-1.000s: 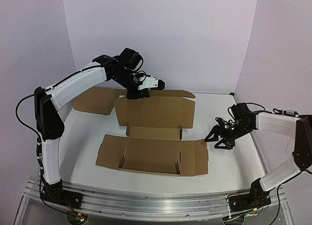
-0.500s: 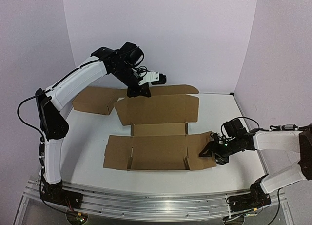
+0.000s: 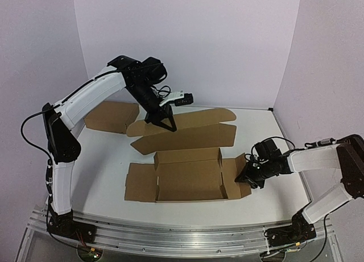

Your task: Fold the paper box

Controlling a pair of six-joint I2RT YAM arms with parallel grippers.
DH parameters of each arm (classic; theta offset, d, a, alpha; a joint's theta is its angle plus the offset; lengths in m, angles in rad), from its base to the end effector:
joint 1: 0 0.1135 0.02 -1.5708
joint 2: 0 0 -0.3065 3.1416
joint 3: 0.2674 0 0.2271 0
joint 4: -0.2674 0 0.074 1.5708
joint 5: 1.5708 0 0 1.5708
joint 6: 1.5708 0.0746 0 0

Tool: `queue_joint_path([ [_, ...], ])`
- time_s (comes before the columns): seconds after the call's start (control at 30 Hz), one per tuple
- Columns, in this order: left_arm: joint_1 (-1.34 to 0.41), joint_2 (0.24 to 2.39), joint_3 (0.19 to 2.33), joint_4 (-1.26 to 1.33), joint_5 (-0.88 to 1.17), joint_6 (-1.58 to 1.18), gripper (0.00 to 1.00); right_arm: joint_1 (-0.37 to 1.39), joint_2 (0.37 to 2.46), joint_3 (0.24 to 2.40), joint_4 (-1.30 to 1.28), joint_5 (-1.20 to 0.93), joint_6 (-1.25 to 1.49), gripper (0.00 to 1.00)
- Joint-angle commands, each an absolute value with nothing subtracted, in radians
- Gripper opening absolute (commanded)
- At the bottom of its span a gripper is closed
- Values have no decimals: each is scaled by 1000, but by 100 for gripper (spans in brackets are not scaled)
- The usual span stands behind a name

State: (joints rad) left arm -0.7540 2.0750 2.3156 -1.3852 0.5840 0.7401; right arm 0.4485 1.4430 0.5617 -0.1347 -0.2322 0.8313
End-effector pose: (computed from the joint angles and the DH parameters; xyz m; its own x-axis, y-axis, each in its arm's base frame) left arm 0.2801 -0.3194 0.3683 0.0071 0.7651 -0.6438 0.9920 -0.0865 -0.0919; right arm 0.2122 0.1212 0.1621 -0.9086 0.3607 -0.2105 0.2079 0.8278 0.5210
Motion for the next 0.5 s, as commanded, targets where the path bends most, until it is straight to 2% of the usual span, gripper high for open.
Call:
queue_joint_path([
  [0.0, -775, 2050, 2315, -1429, 928, 678, 0, 463, 1509, 620, -33, -151, 907, 26],
  [0.23, -778, 2067, 2276, -1429, 1041, 578, 0, 469, 1584, 726, -73, -138, 845, 26],
  [0.4, -778, 2089, 2296, -1427, 915, 600, 0, 475, 1564, 789, -198, -140, 753, 30],
  [0.47, -777, 2096, 2321, -1427, 832, 650, 1, 475, 1537, 779, -210, -165, 718, 39],
])
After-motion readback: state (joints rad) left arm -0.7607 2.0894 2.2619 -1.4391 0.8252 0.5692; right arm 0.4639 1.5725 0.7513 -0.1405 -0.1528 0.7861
